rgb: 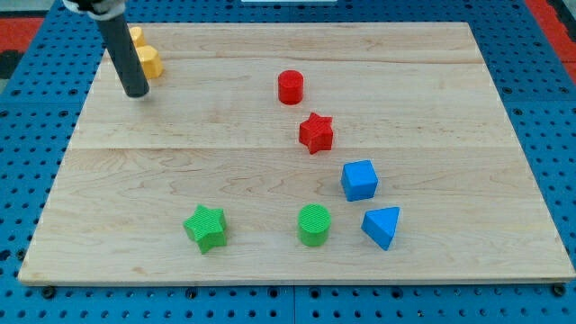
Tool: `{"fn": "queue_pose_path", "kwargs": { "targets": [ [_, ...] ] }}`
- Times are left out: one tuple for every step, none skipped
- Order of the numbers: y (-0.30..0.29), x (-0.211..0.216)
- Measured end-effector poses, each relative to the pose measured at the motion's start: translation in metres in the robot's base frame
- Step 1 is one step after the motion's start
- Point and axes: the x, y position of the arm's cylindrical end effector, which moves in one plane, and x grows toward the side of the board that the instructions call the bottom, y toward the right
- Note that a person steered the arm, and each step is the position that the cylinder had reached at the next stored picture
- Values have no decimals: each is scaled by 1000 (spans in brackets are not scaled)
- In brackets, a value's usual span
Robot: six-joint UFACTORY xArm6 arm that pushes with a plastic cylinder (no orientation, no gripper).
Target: Move your arm towards red circle
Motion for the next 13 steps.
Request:
{"fn": "queue_pose_path", "kwargs": {
  "targets": [
    [7,-31],
    [43,-42],
    [41,-6],
    [74,-6],
    [77,-6],
    [78,-6],
    [79,-6],
    [79,-6],
    [79,-5],
    [84,-1],
    [106,7],
    [111,9],
    [114,9]
  ]
}}
